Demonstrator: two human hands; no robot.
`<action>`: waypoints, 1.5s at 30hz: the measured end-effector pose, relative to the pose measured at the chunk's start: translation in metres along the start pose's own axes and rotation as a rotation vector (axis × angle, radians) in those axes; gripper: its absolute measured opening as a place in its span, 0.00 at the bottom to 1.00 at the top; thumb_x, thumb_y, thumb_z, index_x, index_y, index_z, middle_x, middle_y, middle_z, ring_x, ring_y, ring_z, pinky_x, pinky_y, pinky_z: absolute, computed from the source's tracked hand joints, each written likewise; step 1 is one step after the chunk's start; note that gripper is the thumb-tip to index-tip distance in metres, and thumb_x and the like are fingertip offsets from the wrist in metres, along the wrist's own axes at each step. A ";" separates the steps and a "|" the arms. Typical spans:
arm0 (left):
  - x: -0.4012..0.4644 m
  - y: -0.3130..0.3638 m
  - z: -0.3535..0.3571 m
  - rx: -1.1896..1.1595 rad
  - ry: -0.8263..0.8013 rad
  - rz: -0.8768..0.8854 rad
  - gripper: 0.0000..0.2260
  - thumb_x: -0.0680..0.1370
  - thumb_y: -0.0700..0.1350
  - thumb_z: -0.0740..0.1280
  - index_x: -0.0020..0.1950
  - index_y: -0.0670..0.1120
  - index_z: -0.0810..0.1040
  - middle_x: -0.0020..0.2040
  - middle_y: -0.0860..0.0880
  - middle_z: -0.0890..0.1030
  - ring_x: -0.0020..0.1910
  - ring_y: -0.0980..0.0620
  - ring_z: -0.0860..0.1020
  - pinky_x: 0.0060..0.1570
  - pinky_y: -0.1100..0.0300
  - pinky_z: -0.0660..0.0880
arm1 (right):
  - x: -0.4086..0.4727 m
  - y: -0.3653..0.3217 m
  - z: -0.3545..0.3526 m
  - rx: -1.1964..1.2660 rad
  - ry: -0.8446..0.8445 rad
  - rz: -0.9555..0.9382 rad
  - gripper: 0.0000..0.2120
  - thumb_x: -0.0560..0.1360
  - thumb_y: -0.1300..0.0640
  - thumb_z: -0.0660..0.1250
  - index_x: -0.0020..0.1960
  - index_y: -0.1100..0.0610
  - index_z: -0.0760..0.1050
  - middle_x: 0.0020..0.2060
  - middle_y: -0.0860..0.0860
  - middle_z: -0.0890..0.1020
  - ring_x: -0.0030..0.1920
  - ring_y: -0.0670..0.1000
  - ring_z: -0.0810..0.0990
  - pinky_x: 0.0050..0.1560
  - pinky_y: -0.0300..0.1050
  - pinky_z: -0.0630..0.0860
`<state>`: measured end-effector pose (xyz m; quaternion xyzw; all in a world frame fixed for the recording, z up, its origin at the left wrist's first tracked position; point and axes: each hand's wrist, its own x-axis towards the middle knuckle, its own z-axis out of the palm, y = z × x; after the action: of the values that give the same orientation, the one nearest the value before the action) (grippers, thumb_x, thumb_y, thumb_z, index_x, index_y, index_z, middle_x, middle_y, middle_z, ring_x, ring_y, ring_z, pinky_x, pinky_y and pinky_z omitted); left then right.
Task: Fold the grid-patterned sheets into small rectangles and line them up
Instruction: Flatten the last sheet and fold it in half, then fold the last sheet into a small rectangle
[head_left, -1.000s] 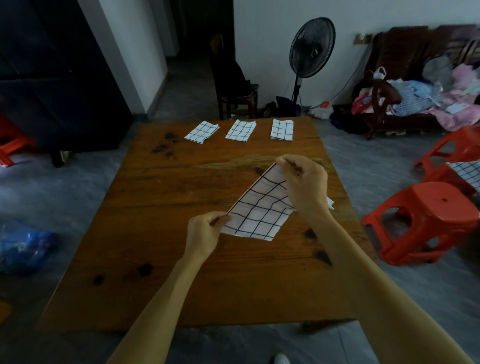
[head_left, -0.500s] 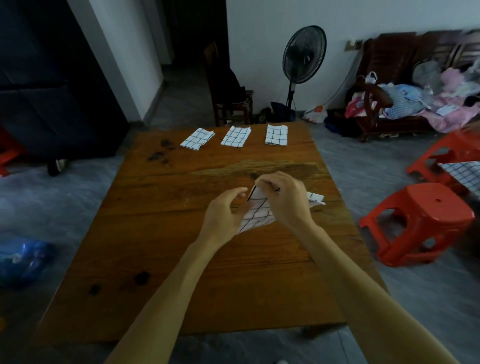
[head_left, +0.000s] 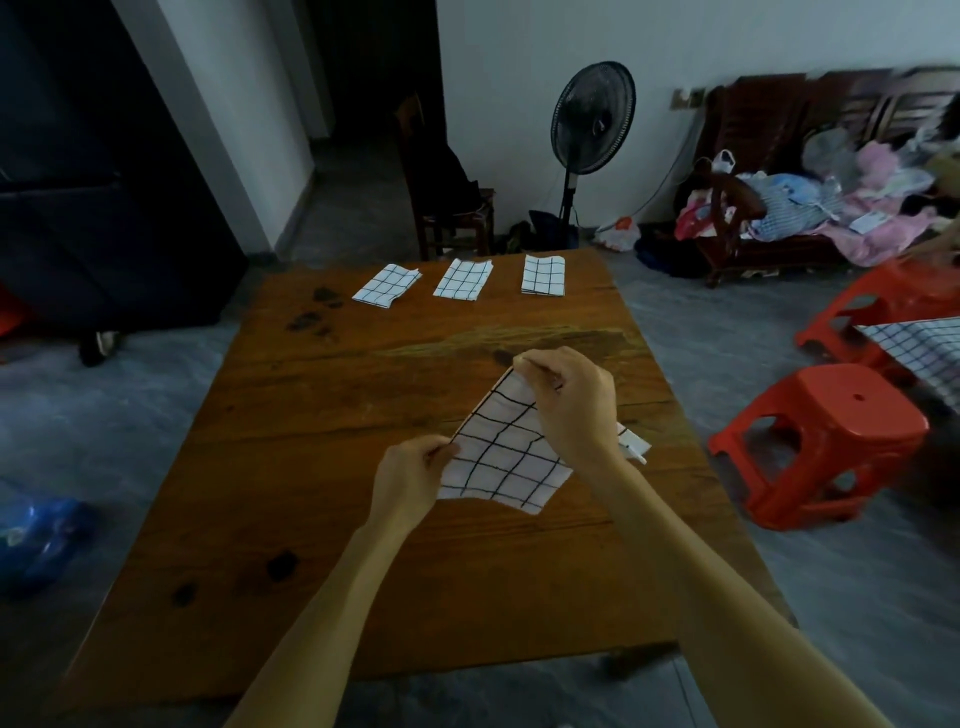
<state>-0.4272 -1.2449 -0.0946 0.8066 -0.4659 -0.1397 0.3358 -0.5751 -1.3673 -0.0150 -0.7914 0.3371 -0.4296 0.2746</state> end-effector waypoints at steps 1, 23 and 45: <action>-0.001 0.000 -0.003 -0.011 -0.009 -0.025 0.11 0.80 0.52 0.62 0.57 0.50 0.79 0.50 0.56 0.81 0.46 0.57 0.79 0.45 0.60 0.77 | 0.001 -0.001 0.000 -0.008 0.020 -0.029 0.06 0.76 0.57 0.69 0.50 0.56 0.84 0.41 0.47 0.83 0.39 0.42 0.78 0.40 0.30 0.74; 0.021 -0.009 -0.039 -0.383 -0.051 0.110 0.09 0.77 0.51 0.67 0.55 0.50 0.78 0.47 0.54 0.81 0.45 0.57 0.80 0.44 0.61 0.79 | -0.014 0.019 0.021 -0.265 -0.581 0.213 0.19 0.78 0.51 0.67 0.31 0.51 0.65 0.26 0.47 0.69 0.27 0.46 0.67 0.28 0.38 0.59; 0.230 -0.107 0.097 -0.096 -0.259 -0.216 0.06 0.76 0.43 0.70 0.50 0.51 0.77 0.46 0.55 0.79 0.45 0.58 0.77 0.42 0.69 0.70 | 0.122 0.215 0.159 -0.442 -0.807 0.167 0.07 0.78 0.48 0.66 0.53 0.49 0.78 0.47 0.46 0.80 0.48 0.49 0.78 0.59 0.49 0.70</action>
<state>-0.2883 -1.4432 -0.2178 0.8103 -0.4087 -0.2997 0.2941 -0.4521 -1.5714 -0.1867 -0.9049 0.3494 0.0181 0.2425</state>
